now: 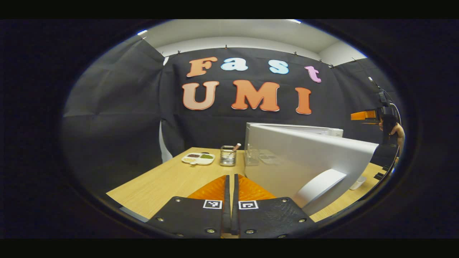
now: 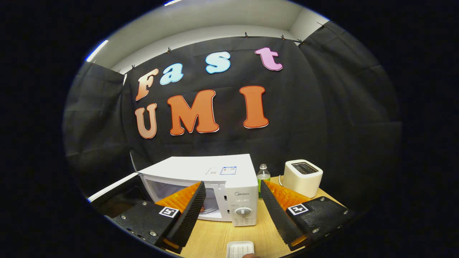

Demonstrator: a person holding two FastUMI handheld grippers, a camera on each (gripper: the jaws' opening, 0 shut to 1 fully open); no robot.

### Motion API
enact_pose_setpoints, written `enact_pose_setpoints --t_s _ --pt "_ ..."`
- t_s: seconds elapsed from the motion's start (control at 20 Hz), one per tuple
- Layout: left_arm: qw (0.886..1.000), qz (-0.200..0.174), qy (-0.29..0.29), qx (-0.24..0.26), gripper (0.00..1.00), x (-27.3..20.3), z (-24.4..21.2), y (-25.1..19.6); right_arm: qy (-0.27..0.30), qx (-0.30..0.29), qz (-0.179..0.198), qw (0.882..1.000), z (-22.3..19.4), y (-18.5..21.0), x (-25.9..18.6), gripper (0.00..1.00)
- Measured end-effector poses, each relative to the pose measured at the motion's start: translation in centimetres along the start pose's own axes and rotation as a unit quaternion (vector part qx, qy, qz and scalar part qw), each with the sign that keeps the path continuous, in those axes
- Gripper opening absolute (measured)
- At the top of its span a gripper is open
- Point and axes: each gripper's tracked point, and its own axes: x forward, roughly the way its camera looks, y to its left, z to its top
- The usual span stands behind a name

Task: Open the microwave oven with the left hand, put the food in, and close the microwave oven.

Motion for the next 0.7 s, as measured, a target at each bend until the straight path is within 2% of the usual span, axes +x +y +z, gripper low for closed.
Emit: enact_pose_setpoints --t_s 0.25,0.45,0.7 --pt "0.999 -0.034 -0.003 0.008 0.01 0.0 0.3 -3.7 0.003 0.005 -0.003 1.0 0.7 -2.2 -0.8 0.94" --pt "0.997 -0.074 -0.012 0.023 0.01 1.3 0.4 -8.6 0.001 0.004 -0.012 1.0 1.3 -4.4 -1.6 0.95" --pt "0.992 -0.125 -0.009 0.014 0.02 3.3 -0.1 -14.5 0.001 -0.021 -0.034 0.999 2.2 -7.6 -2.9 0.95"
